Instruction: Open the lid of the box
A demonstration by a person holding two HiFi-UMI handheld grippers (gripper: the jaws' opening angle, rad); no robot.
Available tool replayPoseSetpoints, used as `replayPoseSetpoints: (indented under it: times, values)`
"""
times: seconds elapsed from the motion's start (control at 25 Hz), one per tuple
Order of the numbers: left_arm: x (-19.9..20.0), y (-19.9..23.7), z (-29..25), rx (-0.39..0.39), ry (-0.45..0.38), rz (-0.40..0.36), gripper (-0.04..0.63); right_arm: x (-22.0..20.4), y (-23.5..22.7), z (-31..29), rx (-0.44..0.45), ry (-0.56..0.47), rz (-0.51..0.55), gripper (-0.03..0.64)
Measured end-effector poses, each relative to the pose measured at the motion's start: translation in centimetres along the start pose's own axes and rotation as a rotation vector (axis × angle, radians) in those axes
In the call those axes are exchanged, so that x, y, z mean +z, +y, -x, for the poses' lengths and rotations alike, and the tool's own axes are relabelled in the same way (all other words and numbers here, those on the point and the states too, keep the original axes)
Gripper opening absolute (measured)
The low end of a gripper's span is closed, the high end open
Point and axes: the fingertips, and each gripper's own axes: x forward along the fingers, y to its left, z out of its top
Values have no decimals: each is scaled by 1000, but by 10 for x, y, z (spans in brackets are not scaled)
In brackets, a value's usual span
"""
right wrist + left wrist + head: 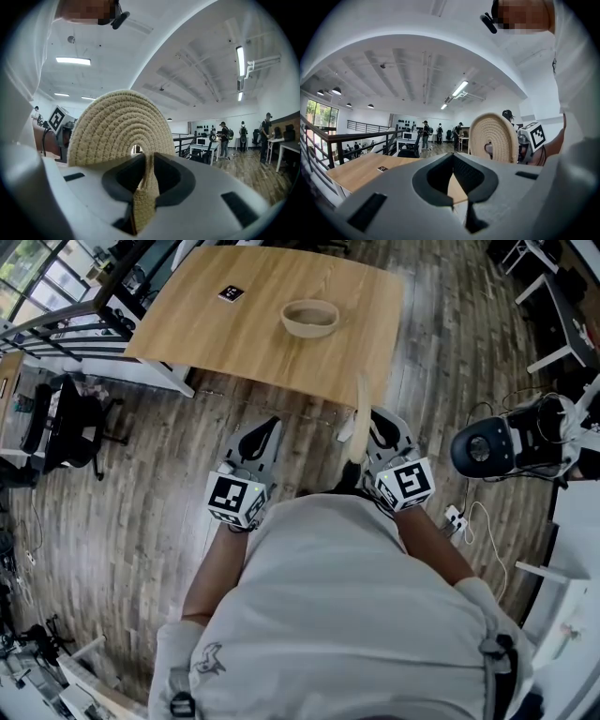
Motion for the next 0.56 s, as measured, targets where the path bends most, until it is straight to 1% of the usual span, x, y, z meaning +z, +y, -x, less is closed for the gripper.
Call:
replayPoseSetpoints:
  times: [0.56]
  values:
    - [-1, 8, 8, -3, -8, 6, 6, 2, 7, -3, -6, 4, -3, 63]
